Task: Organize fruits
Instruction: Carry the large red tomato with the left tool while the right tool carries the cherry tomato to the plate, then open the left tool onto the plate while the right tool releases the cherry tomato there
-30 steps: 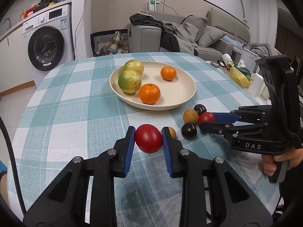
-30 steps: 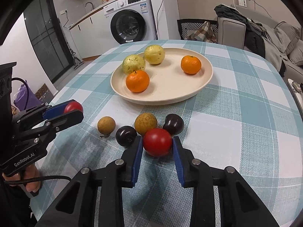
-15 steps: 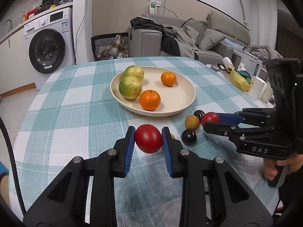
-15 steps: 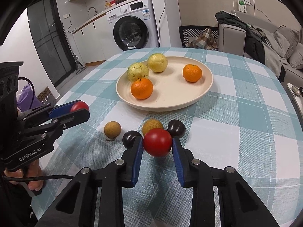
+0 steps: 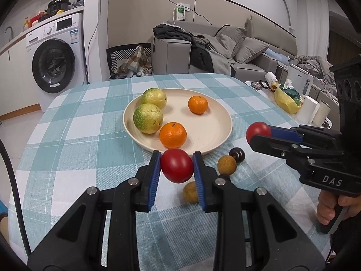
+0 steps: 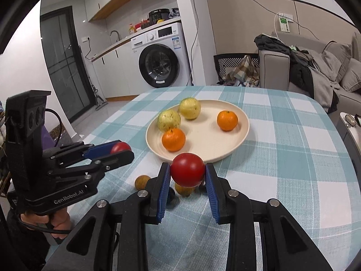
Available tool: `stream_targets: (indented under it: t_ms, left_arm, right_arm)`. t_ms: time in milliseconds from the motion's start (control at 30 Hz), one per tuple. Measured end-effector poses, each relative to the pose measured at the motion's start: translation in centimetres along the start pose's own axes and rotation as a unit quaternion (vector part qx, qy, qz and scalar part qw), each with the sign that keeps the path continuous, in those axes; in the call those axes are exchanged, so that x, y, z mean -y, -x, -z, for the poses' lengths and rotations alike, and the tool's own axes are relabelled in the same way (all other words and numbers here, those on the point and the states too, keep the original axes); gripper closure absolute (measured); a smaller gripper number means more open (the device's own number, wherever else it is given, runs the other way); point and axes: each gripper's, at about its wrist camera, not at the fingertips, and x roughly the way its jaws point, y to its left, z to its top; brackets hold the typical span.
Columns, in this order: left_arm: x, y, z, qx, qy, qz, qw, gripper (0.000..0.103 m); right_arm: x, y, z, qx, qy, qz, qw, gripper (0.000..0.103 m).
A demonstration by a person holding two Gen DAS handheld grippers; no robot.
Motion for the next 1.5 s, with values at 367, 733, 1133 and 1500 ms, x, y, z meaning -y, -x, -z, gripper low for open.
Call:
stream_targets:
  t_ms: [367, 733, 1133, 1500]
  left_arm:
    - [-0.3, -2.3, -1.9, 0.005, 0.001, -0.003, 1.0000, 0.078]
    - [-0.9, -5.2, -3.0, -0.006, 0.005, -0.005, 1.0000, 0.078]
    - [-1.0, -6.8, -3.7, -0.015, 0.005, -0.001, 0.9999, 0.077]
    - [-0.8, -7.3, -3.5, -0.020, -0.001, 0.000, 0.9998, 0.077]
  right_arm:
    - [1.0, -0.8, -1.1, 0.024, -0.018, -0.002, 1.000, 0.071]
    - [2.3, -2.4, -2.0, 0.019, -0.042, -0.006, 0.999, 0.071]
    - [3.0, -4.3, -2.5, -0.008, -0.052, 0.001, 0.999, 0.071]
    - [2.7, -5.0, -1.9, -0.027, -0.045, 0.002, 0.999, 0.070]
